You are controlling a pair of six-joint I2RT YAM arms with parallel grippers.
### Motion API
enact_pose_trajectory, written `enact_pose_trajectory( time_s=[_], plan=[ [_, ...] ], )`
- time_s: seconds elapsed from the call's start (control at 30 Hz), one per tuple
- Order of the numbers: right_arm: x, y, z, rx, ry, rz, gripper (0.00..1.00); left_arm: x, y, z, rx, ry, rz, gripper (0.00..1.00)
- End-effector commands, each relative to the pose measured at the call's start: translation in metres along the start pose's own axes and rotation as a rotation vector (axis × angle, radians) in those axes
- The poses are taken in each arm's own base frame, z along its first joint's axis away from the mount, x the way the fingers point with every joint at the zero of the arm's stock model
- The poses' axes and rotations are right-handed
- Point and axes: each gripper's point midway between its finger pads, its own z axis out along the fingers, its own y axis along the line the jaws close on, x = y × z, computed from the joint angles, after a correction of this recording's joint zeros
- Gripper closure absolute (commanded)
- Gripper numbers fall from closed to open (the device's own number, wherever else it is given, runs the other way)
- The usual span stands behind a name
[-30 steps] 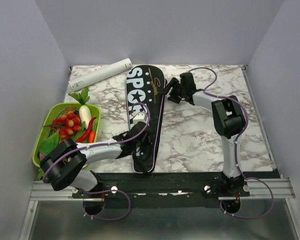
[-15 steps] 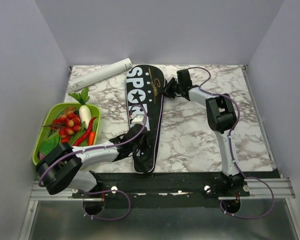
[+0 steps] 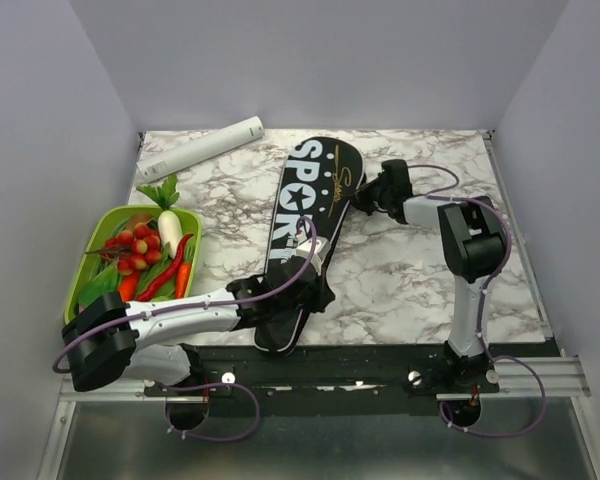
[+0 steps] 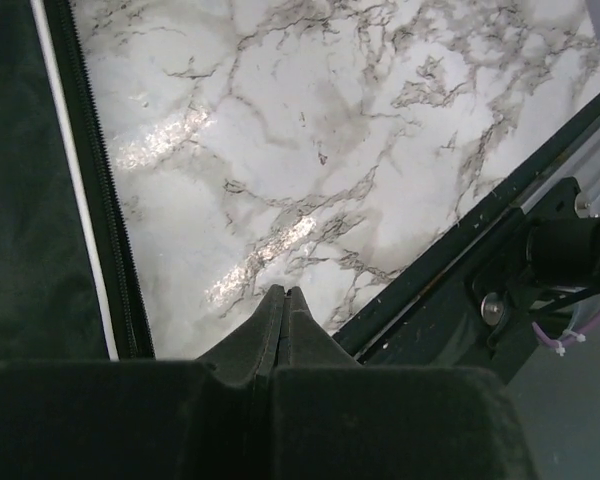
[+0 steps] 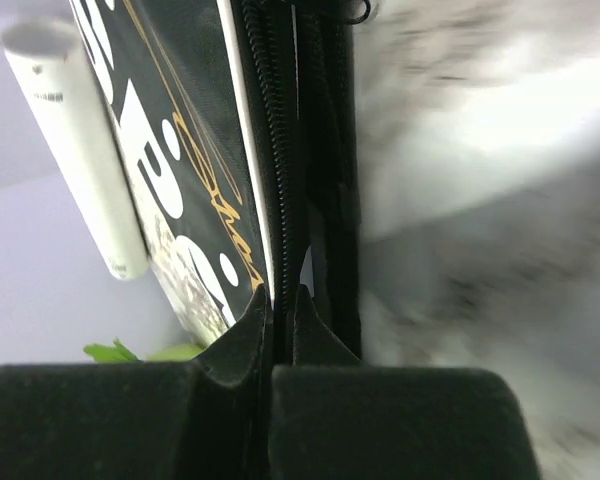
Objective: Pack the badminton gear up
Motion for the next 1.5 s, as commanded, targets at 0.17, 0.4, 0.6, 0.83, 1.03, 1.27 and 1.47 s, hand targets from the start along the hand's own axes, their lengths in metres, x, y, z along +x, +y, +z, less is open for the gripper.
enact_pose_trajectory(
  time_s=[0.17, 0.4, 0.6, 0.83, 1.03, 1.27, 1.47],
  plan=[
    [-0.042, -0.039, -0.081, 0.064, -0.295, 0.216, 1.00, 0.038, 0.012, 0.050, -0.104, 0.090, 0.003, 1.00],
    [-0.026, -0.070, -0.100, 0.140, -0.289, 0.197, 0.99, 0.044, 0.027, 0.079, -0.184, 0.081, -0.001, 1.00],
    [-0.018, -0.080, -0.115, 0.205, -0.258, 0.072, 0.86, 0.023, 0.058, 0.091, -0.300, 0.051, 0.037, 1.00],
    [-0.017, -0.106, -0.133, 0.332, -0.184, -0.069, 0.40, -0.004, 0.093, 0.104, -0.319, 0.030, -0.009, 1.00],
    [-0.019, -0.109, -0.159, 0.394, -0.145, -0.234, 0.33, -0.026, 0.108, 0.113, -0.335, 0.016, 0.010, 1.00],
    [-0.052, -0.102, -0.202, 0.529, -0.253, -0.416, 0.33, -0.038, 0.128, 0.112, -0.362, 0.004, 0.021, 1.00],
    [-0.073, -0.094, -0.191, 0.587, -0.174, -0.612, 0.34, -0.052, 0.139, 0.101, -0.361, -0.016, 0.005, 1.00]
  ],
)
